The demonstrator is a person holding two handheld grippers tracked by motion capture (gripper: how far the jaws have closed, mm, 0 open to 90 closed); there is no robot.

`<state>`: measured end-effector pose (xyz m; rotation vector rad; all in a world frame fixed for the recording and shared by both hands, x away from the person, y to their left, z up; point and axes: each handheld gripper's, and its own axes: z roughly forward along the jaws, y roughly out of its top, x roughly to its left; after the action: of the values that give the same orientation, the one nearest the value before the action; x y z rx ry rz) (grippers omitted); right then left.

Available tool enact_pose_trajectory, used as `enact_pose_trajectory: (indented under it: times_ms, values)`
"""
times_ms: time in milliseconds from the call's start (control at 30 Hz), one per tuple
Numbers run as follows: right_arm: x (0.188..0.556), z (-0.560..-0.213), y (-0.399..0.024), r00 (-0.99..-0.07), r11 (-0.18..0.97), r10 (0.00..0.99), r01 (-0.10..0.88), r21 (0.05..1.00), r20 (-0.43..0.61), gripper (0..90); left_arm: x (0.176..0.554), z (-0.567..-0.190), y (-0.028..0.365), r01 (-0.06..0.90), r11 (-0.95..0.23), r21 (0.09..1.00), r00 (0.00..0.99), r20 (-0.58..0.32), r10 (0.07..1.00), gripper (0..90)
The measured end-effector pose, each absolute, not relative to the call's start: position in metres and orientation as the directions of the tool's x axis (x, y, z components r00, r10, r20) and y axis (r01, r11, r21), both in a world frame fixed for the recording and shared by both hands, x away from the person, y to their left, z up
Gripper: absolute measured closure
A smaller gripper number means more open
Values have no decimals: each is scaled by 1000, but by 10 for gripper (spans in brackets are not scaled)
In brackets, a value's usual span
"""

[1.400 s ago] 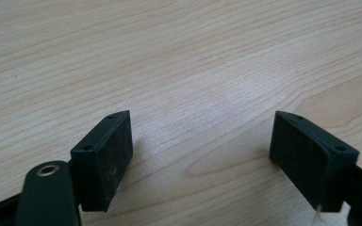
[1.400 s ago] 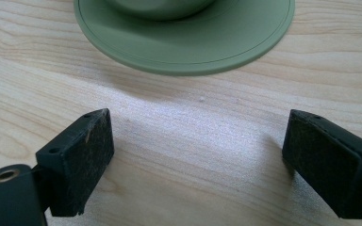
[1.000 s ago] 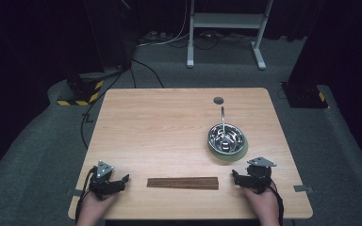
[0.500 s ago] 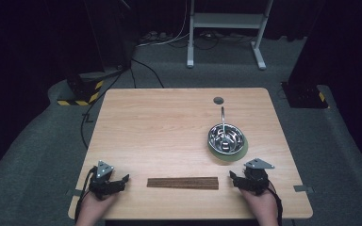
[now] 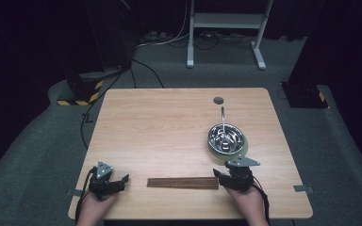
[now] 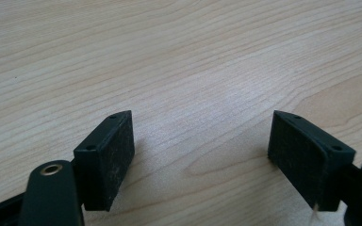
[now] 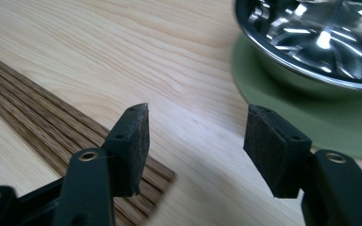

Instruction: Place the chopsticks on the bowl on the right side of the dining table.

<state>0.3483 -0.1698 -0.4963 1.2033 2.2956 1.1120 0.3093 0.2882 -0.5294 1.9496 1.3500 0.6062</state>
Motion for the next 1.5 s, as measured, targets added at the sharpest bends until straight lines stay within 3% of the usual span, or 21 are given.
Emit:
enact_pose_trajectory:
  times_ms: [367, 567, 667, 1500]
  values:
    - [371, -491, -117, -681, 422, 729, 532, 734, 74, 478, 309, -529, 289, 624, -218, 751, 336, -6, 942, 241]
    - [362, -501, -120, -666, 381, 740, 530, 757, 94, 485, 309, -529, 288, 626, -211, 751, 331, -10, 944, 243]
    - [356, -510, -119, -677, 446, 734, 541, 713, 54, 459, 309, -529, 288, 627, -208, 751, 329, -13, 944, 244]
    - [352, -515, -118, -678, 452, 733, 539, 711, 48, 456, 309, -529, 288, 624, -211, 752, 334, -12, 943, 254]
